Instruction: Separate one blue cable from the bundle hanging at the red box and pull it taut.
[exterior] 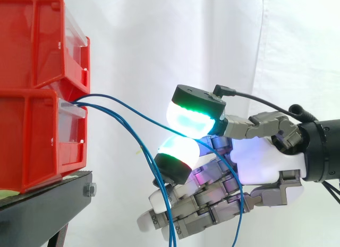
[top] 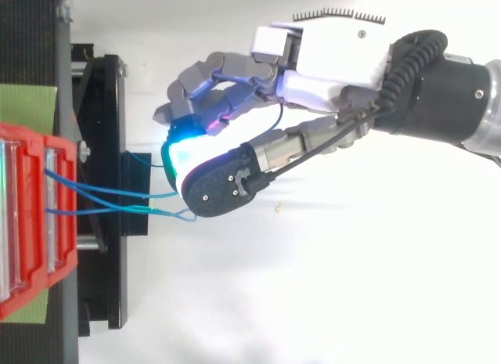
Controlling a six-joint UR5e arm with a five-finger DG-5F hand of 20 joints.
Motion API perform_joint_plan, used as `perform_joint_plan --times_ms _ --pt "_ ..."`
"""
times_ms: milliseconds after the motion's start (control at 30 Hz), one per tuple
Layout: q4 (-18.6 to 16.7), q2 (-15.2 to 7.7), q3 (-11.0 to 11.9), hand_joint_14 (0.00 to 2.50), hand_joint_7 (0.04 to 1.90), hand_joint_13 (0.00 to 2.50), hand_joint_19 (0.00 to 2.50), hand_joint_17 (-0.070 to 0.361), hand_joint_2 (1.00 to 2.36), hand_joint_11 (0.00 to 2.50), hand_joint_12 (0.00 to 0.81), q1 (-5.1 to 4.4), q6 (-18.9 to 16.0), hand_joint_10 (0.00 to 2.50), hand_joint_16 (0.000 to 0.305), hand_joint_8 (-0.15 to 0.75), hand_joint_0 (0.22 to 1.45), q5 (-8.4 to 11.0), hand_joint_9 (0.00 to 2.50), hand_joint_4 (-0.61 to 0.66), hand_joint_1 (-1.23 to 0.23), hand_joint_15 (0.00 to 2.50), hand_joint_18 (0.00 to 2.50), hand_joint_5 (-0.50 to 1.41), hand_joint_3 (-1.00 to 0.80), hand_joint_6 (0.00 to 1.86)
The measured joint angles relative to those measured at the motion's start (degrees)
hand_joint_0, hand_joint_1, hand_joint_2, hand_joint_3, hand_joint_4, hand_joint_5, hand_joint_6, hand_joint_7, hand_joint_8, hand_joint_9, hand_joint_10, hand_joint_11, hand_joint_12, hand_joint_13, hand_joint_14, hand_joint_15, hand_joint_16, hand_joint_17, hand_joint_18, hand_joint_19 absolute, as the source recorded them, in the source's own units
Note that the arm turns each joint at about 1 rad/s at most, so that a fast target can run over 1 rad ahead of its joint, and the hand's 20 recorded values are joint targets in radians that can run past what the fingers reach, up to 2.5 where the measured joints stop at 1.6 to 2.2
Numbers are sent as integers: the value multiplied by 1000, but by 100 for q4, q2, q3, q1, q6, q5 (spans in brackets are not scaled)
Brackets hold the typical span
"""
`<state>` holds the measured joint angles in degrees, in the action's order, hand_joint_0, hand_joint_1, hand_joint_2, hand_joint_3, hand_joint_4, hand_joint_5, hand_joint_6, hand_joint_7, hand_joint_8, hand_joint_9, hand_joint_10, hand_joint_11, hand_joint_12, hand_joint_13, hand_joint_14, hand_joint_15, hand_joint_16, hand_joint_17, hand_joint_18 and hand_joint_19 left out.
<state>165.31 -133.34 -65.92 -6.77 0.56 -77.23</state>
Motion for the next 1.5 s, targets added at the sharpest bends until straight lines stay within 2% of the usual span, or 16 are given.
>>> perform_joint_plan --times_ms 267,433,600,833,1033,1133,1233,1333,1500 --pt "320 185 0 2 1576 491 30 76 1022 523 329 -34 -1 15 34 365 676 -10 890 120 -792 61 344 -178 -126 936" --pt "671 359 0 2 1538 492 25 76 1018 552 331 -90 -2 17 34 360 721 29 890 74 -773 55 340 -197 -231 948" --pt "1061 556 0 0 1554 489 19 75 1010 588 329 -141 -2 18 33 352 777 187 889 54 -732 46 321 -223 -375 956" --pt "1322 643 -2 1 1576 491 25 73 1004 627 322 -181 -21 18 32 349 804 371 907 42 -717 37 320 -231 -440 959" --pt "1299 642 -67 0 1565 494 19 70 1006 654 319 -204 -32 16 31 350 801 419 935 49 -722 40 314 -231 -425 961" --pt "1100 642 -237 1 1562 497 22 69 1006 644 317 -217 -40 19 31 355 799 417 939 51 -721 44 308 -231 -421 961" --pt "732 642 -431 0 1562 504 23 67 1006 642 312 -228 -79 19 30 363 797 418 944 52 -723 46 306 -231 -416 961" --pt "527 642 -507 0 1565 513 19 65 1007 625 308 -236 -109 17 29 383 797 419 958 59 -722 43 301 -231 -415 961" --pt "433 642 -536 2 1566 522 9 60 1007 572 301 -249 -106 18 27 406 796 424 968 70 -719 36 298 -230 -412 961"
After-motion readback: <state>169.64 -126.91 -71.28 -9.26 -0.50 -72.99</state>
